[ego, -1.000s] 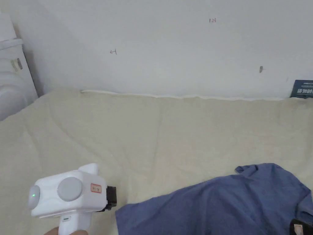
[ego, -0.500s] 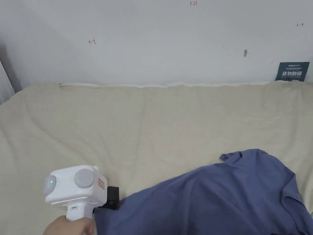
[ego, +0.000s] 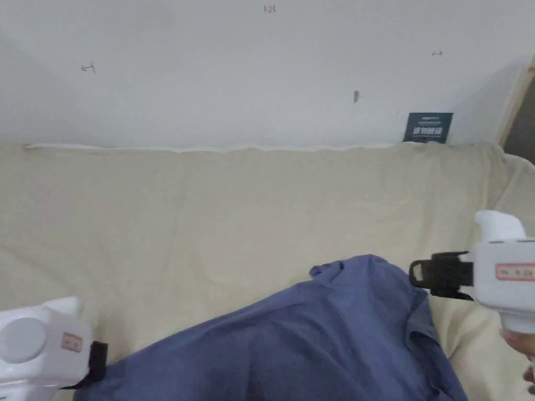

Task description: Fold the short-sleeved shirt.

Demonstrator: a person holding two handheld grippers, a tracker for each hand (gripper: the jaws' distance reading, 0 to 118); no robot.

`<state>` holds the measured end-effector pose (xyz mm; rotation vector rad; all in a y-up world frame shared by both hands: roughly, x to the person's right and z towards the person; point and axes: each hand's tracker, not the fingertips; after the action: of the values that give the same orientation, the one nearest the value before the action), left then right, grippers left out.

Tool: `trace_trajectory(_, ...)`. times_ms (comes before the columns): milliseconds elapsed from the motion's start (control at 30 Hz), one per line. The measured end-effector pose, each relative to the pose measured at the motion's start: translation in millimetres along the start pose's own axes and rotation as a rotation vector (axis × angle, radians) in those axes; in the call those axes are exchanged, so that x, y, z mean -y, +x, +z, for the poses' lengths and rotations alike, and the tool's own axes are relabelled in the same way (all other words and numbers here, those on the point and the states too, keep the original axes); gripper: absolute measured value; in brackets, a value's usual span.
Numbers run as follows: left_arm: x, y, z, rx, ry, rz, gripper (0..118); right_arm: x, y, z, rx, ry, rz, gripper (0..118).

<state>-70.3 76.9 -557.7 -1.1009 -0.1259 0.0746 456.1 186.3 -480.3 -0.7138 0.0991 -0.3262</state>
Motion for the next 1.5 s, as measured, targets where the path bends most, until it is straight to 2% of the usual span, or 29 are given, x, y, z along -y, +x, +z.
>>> trace_trajectory(133,6.4,-1.3,6.2,0.013,0.007,-0.014,3,-68.6,30.6,-65.1,0.173,-0.149,0.043,1)
trace_trajectory(167,7.8,-0.6,6.6,0.015,0.008,-0.014,3,-78.0,38.0,-80.5,0.172,-0.199,0.041,15)
trace_trajectory(200,9.6,-0.6,6.7,0.018,0.006,-0.014,3,-86.4,48.5,-97.4,0.171,-0.252,0.006,61)
trace_trajectory(233,10.8,-1.0,5.8,0.028,-0.004,-0.010,3,-89.9,56.4,-112.6,0.188,-0.293,-0.048,97)
trace_trajectory(267,12.1,-1.2,5.0,0.039,-0.014,-0.007,3,-89.0,59.6,-122.8,0.211,-0.338,-0.077,111)
trace_trajectory(333,12.3,0.4,3.8,0.055,-0.023,-0.009,3,-92.5,66.9,-146.4,0.223,-0.316,-0.076,111)
trace_trajectory(533,13.5,-1.1,2.1,0.056,0.039,-0.007,3,-94.4,72.1,-214.2,0.253,-0.450,-0.051,109)
trace_trajectory(567,13.1,-1.0,-0.6,0.065,0.034,-0.003,3,-95.2,72.0,-221.2,0.257,-0.455,-0.039,106)
trace_trajectory(633,15.9,-3.0,-9.6,0.085,-0.006,0.024,3,-96.7,71.9,-232.2,0.250,-0.457,-0.021,92)
trace_trajectory(667,18.1,-4.7,-13.4,0.094,-0.023,0.041,3,-95.8,70.4,-234.6,0.246,-0.460,-0.021,92)
trace_trajectory(700,19.4,-6.9,-18.1,0.104,-0.037,0.055,3,-94.8,70.7,-236.5,0.236,-0.477,-0.036,57)
trace_trajectory(733,21.3,-8.0,-20.4,0.110,-0.040,0.055,3,-88.1,69.4,-240.7,0.292,-0.464,-0.019,0)
trace_trajectory(833,22.3,-7.5,-19.5,0.107,-0.033,0.041,3,-74.7,60.2,-230.0,0.200,-0.509,0.045,0)
trace_trajectory(933,18.9,-6.8,-17.7,0.106,-0.035,0.036,3,-84.0,66.3,-204.5,0.240,-0.429,0.068,0)
trace_trajectory(1100,15.5,-10.9,-6.8,0.134,-0.019,0.071,3,-95.6,62.3,-138.1,0.083,-0.297,0.008,0)
trace_trajectory(1267,4.3,-14.6,37.8,0.223,0.114,0.127,3,-87.8,55.3,-51.4,-0.004,-0.137,-0.008,0)
trace_trajectory(1333,-4.1,-14.7,62.4,0.272,0.163,0.121,3,-77.6,43.1,-8.4,0.012,-0.079,0.018,0)
trace_trajectory(1400,-13.1,-9.6,87.4,0.275,0.222,0.072,3,-68.8,29.9,31.8,0.034,-0.016,-0.007,0)
trace_trajectory(1467,-23.8,-3.5,114.2,0.267,0.263,0.022,3,-69.1,23.9,68.1,-0.026,0.009,-0.061,0)
trace_trajectory(1500,-29.8,-1.4,129.4,0.285,0.285,0.015,3,-71.4,18.1,87.4,-0.030,0.034,-0.058,0)
